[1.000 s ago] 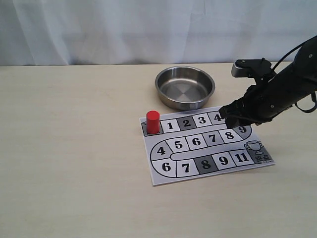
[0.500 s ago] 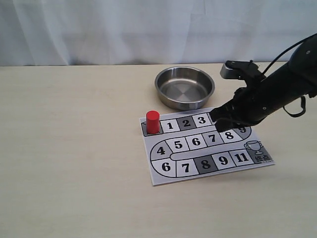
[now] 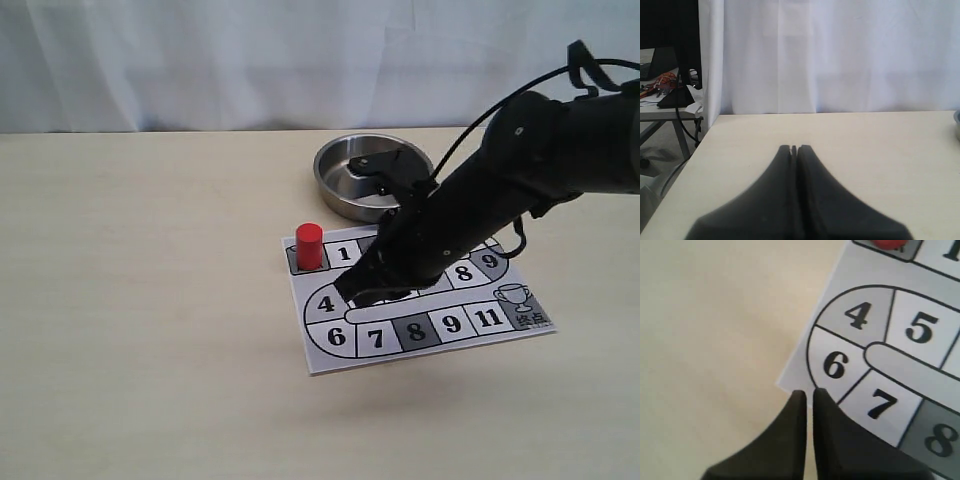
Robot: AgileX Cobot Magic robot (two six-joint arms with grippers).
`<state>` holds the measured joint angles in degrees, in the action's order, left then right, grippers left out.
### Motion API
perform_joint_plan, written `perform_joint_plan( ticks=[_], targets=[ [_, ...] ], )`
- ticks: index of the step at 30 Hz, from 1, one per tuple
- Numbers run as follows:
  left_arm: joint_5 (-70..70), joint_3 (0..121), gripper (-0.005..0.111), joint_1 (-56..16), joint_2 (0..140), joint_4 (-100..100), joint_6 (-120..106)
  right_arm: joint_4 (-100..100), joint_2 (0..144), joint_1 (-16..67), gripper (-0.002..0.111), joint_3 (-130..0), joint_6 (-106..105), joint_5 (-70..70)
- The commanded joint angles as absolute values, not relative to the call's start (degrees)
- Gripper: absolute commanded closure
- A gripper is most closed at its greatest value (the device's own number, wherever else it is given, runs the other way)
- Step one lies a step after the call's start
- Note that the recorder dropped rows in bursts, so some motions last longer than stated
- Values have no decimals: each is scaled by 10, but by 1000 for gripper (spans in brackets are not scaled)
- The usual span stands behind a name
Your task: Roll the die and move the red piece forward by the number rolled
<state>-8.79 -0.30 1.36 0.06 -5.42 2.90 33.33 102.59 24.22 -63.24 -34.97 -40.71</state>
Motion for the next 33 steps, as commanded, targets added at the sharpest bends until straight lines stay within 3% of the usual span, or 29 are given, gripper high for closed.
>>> perform_joint_plan(
  ticks=[1,19,26,33],
  targets=[
    [-82,0,107,14,0,-53,30,334,1023,288,104,-630,-334,-407],
    [-82,0,107,14,0,-53,30,339,1036,520,104,-646,-332,-316],
    [-82,0,107,14,0,-53,30,360,1135,531,104,-793,-331,-397],
    [-82,0,107,14,0,-53,30,360,1252,605,104,-958,-356,-403]
  ],
)
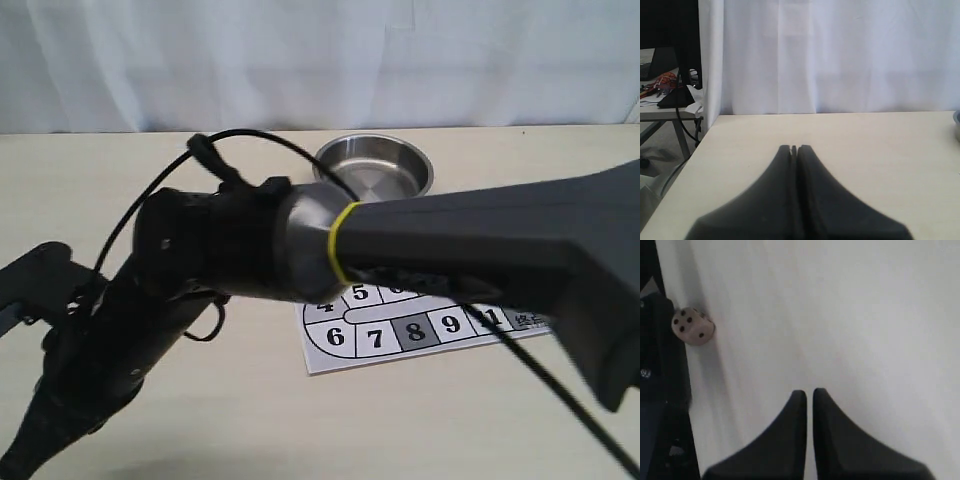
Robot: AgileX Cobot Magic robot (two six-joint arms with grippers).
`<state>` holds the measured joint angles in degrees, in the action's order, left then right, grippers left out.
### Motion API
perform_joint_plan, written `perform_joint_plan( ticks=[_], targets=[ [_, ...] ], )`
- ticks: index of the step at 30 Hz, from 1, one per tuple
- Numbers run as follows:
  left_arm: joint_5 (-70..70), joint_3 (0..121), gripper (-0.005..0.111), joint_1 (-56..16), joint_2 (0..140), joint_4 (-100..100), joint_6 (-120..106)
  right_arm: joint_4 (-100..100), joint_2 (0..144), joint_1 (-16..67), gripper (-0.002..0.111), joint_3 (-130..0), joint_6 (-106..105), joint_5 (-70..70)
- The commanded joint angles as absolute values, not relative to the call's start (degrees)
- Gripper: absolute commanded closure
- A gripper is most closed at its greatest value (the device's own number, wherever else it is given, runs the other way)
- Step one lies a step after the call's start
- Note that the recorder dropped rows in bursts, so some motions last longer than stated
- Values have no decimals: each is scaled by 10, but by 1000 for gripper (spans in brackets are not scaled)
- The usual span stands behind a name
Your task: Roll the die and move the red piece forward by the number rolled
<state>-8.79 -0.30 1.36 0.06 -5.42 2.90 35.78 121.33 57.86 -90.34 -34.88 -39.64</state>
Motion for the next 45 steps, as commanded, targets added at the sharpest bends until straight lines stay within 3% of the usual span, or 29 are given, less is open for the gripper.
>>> perform_joint_plan(
  ticks=[1,10,26,45],
  targets=[
    [-82,0,107,14,0,-53,30,360,1268,616,104,-978,-351,-403],
    [-82,0,107,14,0,-53,30,353,1335,648,104,-1069,-324,-429],
    [-82,0,107,14,0,-53,30,351,1345,656,104,-1078,-436,-534],
    [-82,0,107,14,0,-53,30,351,1356,701,104,-1078,-522,-455]
  ],
)
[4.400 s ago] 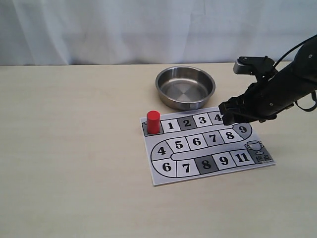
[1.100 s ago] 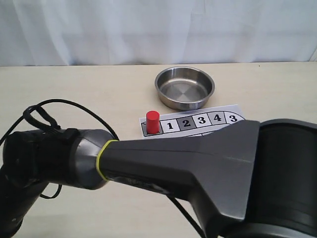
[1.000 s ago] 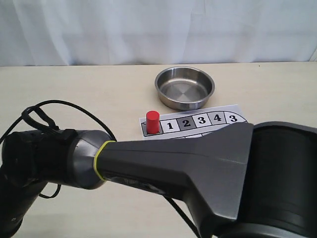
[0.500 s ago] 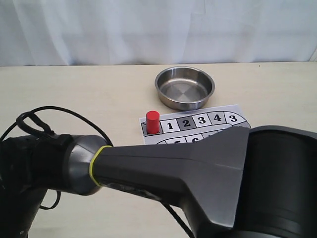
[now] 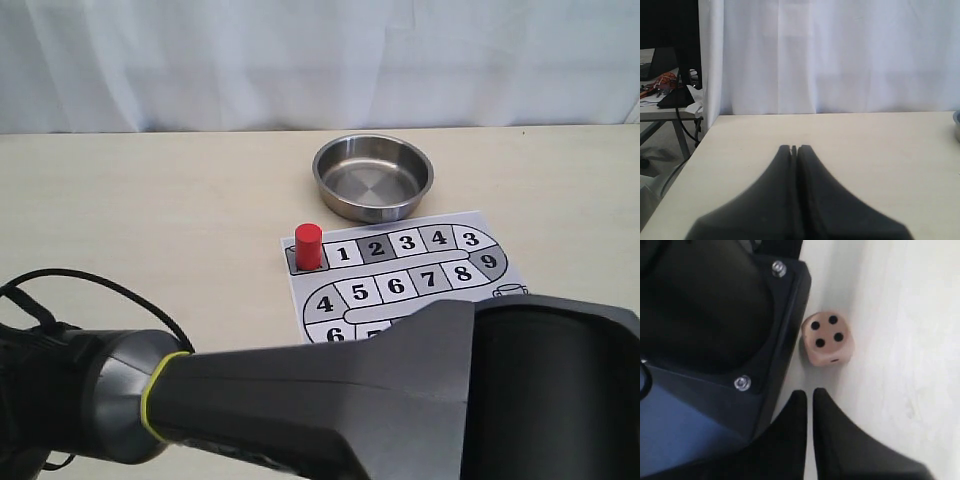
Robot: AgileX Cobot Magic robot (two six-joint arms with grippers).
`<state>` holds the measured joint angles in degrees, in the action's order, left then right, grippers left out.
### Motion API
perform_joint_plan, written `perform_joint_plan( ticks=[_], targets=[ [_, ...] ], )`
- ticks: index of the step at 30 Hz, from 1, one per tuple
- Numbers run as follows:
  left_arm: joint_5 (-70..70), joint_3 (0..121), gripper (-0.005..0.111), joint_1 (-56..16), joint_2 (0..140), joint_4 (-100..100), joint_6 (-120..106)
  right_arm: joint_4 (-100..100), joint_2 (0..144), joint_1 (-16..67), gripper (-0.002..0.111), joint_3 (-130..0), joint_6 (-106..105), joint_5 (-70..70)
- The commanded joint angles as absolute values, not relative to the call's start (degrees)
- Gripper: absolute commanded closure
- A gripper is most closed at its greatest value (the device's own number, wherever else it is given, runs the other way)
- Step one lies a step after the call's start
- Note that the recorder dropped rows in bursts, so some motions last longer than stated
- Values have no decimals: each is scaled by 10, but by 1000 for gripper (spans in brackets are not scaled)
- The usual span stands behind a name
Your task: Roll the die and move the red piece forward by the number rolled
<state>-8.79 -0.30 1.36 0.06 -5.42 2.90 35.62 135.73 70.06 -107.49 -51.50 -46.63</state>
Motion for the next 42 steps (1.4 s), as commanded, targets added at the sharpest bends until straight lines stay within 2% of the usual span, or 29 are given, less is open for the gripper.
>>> perform_joint_plan(
  ticks=[1,42],
  targets=[
    [-82,0,107,14,0,-53,30,351,1356,701,104,-1078,-519,-454],
    [-82,0,107,14,0,-53,30,356,1364,701,104,-1079,-474,-435]
  ],
)
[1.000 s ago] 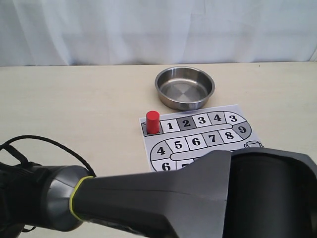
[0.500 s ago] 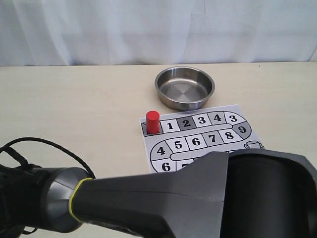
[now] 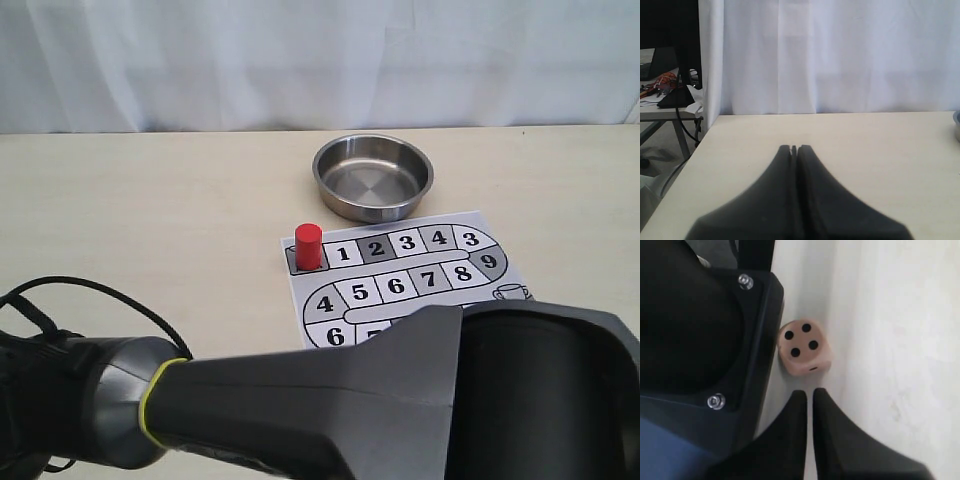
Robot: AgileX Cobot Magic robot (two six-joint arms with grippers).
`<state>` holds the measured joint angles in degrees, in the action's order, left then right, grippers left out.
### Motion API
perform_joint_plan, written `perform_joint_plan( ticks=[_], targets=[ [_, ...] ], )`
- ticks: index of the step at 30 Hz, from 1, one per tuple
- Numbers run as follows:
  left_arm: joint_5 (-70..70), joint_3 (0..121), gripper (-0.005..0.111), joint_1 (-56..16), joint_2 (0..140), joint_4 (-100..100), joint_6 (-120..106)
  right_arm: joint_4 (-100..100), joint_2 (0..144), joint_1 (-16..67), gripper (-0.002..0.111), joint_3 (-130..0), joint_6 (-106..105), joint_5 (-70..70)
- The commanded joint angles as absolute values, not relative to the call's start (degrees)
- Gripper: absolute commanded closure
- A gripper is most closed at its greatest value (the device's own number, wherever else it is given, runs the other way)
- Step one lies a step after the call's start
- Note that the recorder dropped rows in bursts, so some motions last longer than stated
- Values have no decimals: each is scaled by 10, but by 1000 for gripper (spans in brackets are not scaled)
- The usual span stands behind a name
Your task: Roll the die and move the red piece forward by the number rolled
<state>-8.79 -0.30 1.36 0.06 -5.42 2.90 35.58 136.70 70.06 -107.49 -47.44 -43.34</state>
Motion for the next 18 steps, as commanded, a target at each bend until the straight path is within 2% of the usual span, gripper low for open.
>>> perform_joint_plan(
  ticks=[1,18],
  targets=[
    [-82,0,107,14,0,-53,30,356,1364,701,104,-1079,-474,-435],
    [-82,0,107,14,0,-53,30,317,1356,698,104,-1079,-404,-449]
  ],
)
